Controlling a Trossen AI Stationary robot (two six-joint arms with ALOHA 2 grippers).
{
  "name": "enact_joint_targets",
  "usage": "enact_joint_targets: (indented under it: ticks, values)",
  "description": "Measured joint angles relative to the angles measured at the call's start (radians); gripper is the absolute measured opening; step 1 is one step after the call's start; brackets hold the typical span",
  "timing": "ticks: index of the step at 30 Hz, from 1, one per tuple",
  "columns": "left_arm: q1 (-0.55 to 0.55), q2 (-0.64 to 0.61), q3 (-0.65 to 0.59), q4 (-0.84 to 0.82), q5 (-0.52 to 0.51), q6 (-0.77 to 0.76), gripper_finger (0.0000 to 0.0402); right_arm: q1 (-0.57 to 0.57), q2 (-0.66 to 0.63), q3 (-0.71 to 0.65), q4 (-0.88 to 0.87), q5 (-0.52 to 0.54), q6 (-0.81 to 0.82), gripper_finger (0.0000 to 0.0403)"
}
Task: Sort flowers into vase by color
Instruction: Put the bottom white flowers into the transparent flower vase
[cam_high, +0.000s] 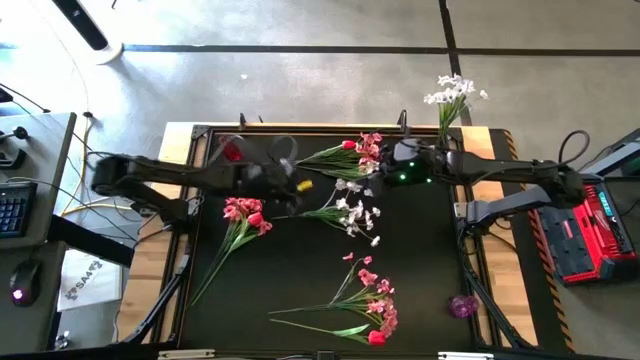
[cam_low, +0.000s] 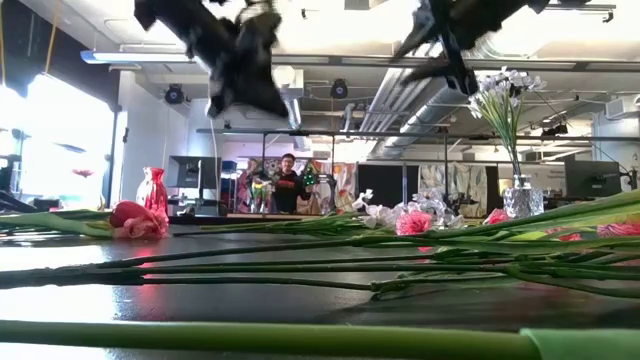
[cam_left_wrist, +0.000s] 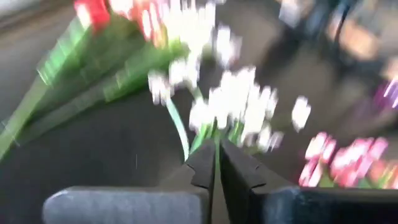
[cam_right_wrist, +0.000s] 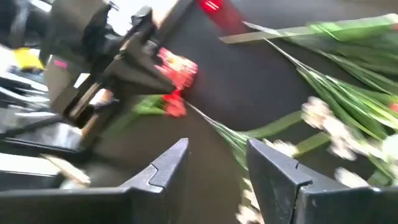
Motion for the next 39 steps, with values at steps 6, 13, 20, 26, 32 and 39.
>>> enact_joint_targets:
  ticks: [6,13,20,26,32,39]
  values:
    - [-0.013,0.203,0.0,0.05,0.045,0.05,0.0103,0.0,0.037,0.0,-0.071,0.007,-0.007,0.0147]
    - [0.006,0.345,0.0,0.041,0.076,0.071,0.0173,0.0,0.044,0.0,-0.076,0.007,-0.007,0.0147]
    - [-0.005,0.413,0.006,0.022,0.067,0.111,0.0166,0.0,0.048,0.0,-0.076,0.007,-0.021,0.0147]
    - [-0.003,0.405,0.004,0.014,0.05,0.065,0.0086,-0.003,0.047,0.0,-0.078,0.017,-0.027,0.0147]
    - [0.032,0.33,-0.005,-0.006,0.119,-0.031,0.0013,-0.037,0.004,-0.001,0.174,-0.05,0.052,0.0147]
    - [0.067,0.197,-0.002,0.026,0.138,-0.04,0.0005,-0.074,-0.046,0.0,0.163,-0.066,0.035,0.0147]
